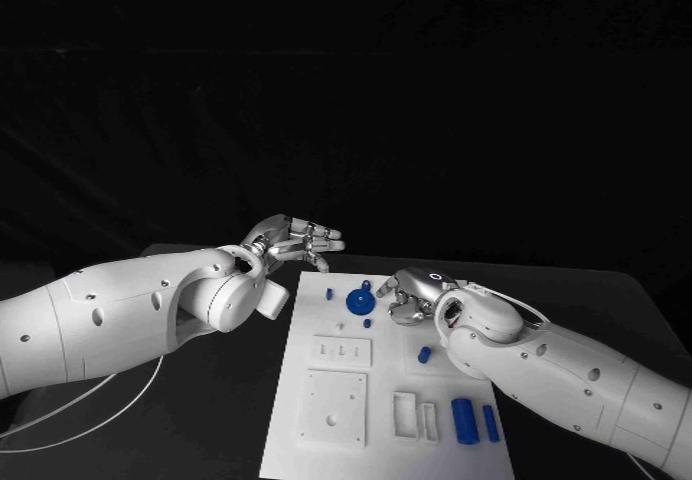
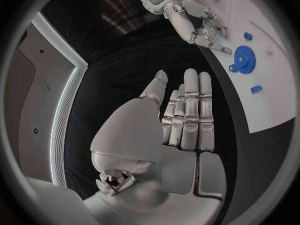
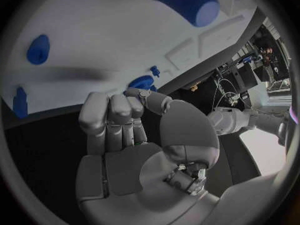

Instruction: Assemble the parts on the task board

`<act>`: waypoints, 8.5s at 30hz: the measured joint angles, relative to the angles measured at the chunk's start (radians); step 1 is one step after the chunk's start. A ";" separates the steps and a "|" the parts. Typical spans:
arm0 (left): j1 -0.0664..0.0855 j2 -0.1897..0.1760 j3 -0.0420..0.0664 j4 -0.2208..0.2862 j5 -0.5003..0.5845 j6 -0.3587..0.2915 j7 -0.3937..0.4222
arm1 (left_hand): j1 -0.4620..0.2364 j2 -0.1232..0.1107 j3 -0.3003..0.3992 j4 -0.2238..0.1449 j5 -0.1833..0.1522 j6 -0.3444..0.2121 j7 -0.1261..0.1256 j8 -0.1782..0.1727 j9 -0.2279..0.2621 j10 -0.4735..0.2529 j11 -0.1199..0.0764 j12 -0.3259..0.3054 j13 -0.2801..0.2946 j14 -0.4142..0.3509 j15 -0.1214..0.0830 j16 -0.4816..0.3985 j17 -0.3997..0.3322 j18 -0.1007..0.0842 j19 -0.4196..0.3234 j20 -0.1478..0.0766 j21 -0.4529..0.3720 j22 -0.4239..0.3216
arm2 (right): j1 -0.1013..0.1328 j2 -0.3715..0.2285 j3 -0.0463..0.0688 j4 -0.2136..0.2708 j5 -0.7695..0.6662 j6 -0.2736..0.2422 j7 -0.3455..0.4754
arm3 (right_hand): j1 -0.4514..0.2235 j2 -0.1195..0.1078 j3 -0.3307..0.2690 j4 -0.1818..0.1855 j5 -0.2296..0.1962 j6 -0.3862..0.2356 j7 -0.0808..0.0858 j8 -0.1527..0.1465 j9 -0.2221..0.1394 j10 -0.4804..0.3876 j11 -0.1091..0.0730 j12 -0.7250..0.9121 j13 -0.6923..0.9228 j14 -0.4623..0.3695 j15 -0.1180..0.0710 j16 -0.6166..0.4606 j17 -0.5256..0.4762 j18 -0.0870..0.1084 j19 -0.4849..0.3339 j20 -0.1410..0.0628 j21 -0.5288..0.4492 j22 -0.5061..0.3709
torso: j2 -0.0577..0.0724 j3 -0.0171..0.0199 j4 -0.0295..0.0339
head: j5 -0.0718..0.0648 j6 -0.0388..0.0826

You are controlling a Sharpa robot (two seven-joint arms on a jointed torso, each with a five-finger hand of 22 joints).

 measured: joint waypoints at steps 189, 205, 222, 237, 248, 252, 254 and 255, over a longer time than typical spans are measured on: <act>0.020 0.218 -0.021 -0.166 -0.335 0.162 -0.602 | -0.211 0.032 -0.043 0.148 0.062 0.117 -0.117 0.062 0.522 0.198 -0.138 0.485 0.294 -0.045 -0.102 0.584 0.180 -0.031 0.002 -0.102 0.205 0.268 | 0.054 0.042 0.023 0.027 0.265 0.030 0.039 | 0.270 0.033 -0.680 0.029 -0.326 0.267 0.025 0.000 0.011 -0.046 0.040 -0.013 -0.068 -0.014 0.036 -0.040 0.016 -0.007 -0.002 0.037 -0.125 0.000 | -0.044 0.0325 -0.0460 | 0.010 0.000; 0.021 0.219 -0.020 -0.161 -0.350 0.187 -0.629 | -0.203 0.035 -0.048 0.136 0.062 0.124 -0.116 0.057 0.512 0.198 -0.138 0.489 0.296 -0.045 -0.102 0.588 0.181 -0.031 0.002 -0.102 0.205 0.275 | 0.054 0.046 0.022 0.026 0.258 0.039 0.035 | 0.278 0.025 -0.680 0.029 -0.326 0.268 0.025 0.000 0.010 -0.046 0.040 -0.013 -0.068 -0.014 0.036 -0.040 0.016 -0.008 -0.002 0.037 -0.124 0.000 | -0.044 0.0325 -0.0457 | 0.010 -0.001; 0.021 0.218 -0.020 -0.156 -0.342 0.197 -0.630 | -0.192 0.047 0.285 0.180 0.015 0.074 -0.125 0.152 0.507 0.196 -0.149 0.466 0.282 -0.054 -0.108 0.588 0.182 -0.031 -0.002 -0.105 0.205 0.298 | 0.054 0.049 0.022 0.019 0.253 0.053 0.027 | 0.275 0.022 -0.677 0.032 -0.326 0.272 0.024 -0.002 0.009 -0.046 0.040 -0.013 -0.068 -0.014 0.036 -0.044 0.016 -0.008 -0.002 0.037 -0.124 0.000 | -0.044 0.0323 -0.0463 | 0.010 -0.009; 0.021 0.216 -0.020 -0.156 -0.333 0.205 -0.636 | -0.271 0.002 0.387 0.126 0.132 0.076 -0.120 0.167 0.581 0.218 -0.161 0.478 0.292 -0.046 -0.115 0.606 0.201 -0.031 0.004 -0.111 0.213 0.318 | 0.053 0.047 0.021 0.023 0.245 0.049 0.027 | 0.244 -0.005 -0.754 0.074 -0.262 0.269 0.017 0.006 0.009 -0.063 0.042 -0.049 -0.101 -0.014 0.036 -0.064 0.002 -0.007 -0.002 0.038 -0.152 0.000 | -0.044 0.0338 -0.0461 | 0.012 -0.018; 0.021 0.212 -0.020 -0.156 -0.333 0.204 -0.643 | -0.314 -0.029 0.447 0.066 0.245 0.105 -0.091 0.111 0.677 0.266 -0.169 0.468 0.292 -0.029 -0.131 0.620 0.236 -0.031 0.028 -0.127 0.205 0.332 | 0.047 0.009 0.023 0.038 0.250 -0.007 0.042 | 0.310 -0.082 -0.963 0.205 -0.220 -0.046 0.079 0.001 -0.002 -0.163 0.089 -0.179 -0.294 -0.066 0.068 -0.140 -0.075 0.009 -0.027 0.063 -0.321 0.000 | -0.046 0.0342 -0.0464 | 0.016 -0.021; 0.021 0.204 -0.021 -0.155 -0.333 0.203 -0.645 | -0.316 -0.055 0.459 0.050 0.303 0.125 -0.079 0.073 0.761 0.289 -0.174 0.459 0.296 -0.014 -0.136 0.620 0.251 -0.031 0.038 -0.134 0.197 0.344 | 0.037 -0.029 0.022 0.052 0.257 -0.027 0.053 | 0.344 -0.108 -0.970 0.228 -0.206 -0.098 0.085 0.001 -0.004 -0.181 0.092 -0.179 -0.334 -0.086 0.075 -0.154 -0.099 0.017 -0.034 0.070 -0.388 0.000 | -0.046 0.0342 -0.0471 | 0.017 -0.022; 0.021 0.199 -0.021 -0.153 -0.333 0.201 -0.647 | -0.321 -0.070 0.458 0.044 0.337 0.138 -0.076 0.053 0.788 0.295 -0.175 0.450 0.304 -0.006 -0.140 0.620 0.261 -0.031 0.047 -0.136 0.196 0.354 | 0.032 -0.053 0.022 0.056 0.262 -0.034 0.059 | 0.359 -0.112 -0.970 0.236 -0.201 -0.107 0.087 0.001 -0.004 -0.184 0.095 -0.171 -0.349 -0.086 0.075 -0.154 -0.108 0.017 -0.034 0.070 -0.402 0.000 | -0.047 0.0341 -0.0476 | 0.017 -0.023; 0.021 0.197 -0.021 -0.152 -0.334 0.200 -0.647 | -0.319 -0.074 0.458 0.044 0.345 0.144 -0.073 0.037 0.827 0.297 -0.175 0.443 0.308 -0.001 -0.141 0.617 0.268 -0.031 0.049 -0.138 0.192 0.360 | 0.030 -0.064 0.023 0.058 0.265 -0.036 0.062 | 0.360 -0.113 -0.970 0.236 -0.201 -0.112 0.089 0.001 -0.004 -0.186 0.097 -0.168 -0.353 -0.091 0.075 -0.154 -0.110 0.017 -0.034 0.070 -0.407 0.000 | -0.047 0.0339 -0.0478 | 0.018 -0.023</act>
